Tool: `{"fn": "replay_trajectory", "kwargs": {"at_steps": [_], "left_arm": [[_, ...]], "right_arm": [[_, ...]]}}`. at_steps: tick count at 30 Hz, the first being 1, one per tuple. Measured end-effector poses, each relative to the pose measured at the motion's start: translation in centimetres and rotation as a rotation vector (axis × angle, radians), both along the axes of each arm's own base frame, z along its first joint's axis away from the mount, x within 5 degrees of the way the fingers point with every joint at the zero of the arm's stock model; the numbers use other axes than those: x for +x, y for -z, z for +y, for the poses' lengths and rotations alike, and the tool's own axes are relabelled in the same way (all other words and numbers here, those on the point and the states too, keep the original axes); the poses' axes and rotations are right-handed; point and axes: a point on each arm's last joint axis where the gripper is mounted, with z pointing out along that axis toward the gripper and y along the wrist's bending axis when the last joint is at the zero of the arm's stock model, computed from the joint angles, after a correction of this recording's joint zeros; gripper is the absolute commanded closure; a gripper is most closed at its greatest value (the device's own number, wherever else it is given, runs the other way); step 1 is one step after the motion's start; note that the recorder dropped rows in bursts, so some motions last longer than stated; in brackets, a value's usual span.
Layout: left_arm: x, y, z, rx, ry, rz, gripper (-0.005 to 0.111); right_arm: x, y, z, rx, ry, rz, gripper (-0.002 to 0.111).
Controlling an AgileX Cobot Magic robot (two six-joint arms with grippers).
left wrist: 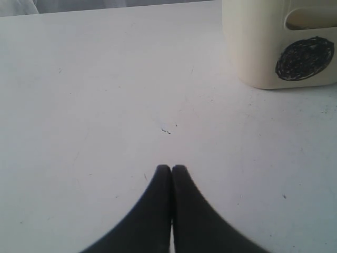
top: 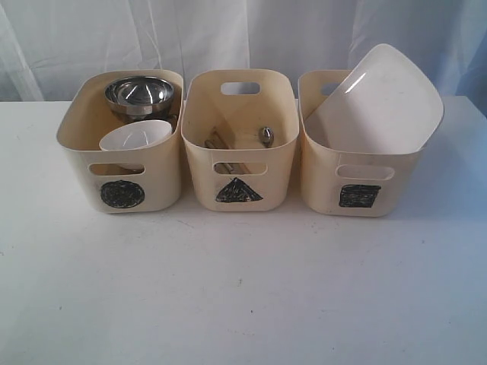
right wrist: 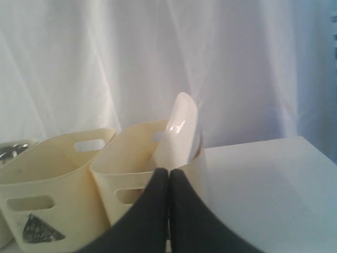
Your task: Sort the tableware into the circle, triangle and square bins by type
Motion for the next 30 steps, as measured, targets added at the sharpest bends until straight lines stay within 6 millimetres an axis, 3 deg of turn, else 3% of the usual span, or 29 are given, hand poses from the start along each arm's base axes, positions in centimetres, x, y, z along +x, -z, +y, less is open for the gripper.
{"fn": "replay_trajectory", "kwargs": {"at_steps": [5,15,30], "left_arm": [[0.0,0.0,0.0,0.0,0.0,0.0,0.107],[0.0,0.0,0.0,0.0,0.0,0.0,0.107],[0.0,0.0,0.0,0.0,0.0,0.0,0.107]], "right_arm": [[-0.1,0.0,0.6,-0.037,-0.065,-0.007,0.108],[0.0,0.0,-0.3,-0.039,0.039,0.001,0.108],[0.0,0.0,-0.4,-0.038,0.051,0.001,0.108]]}}
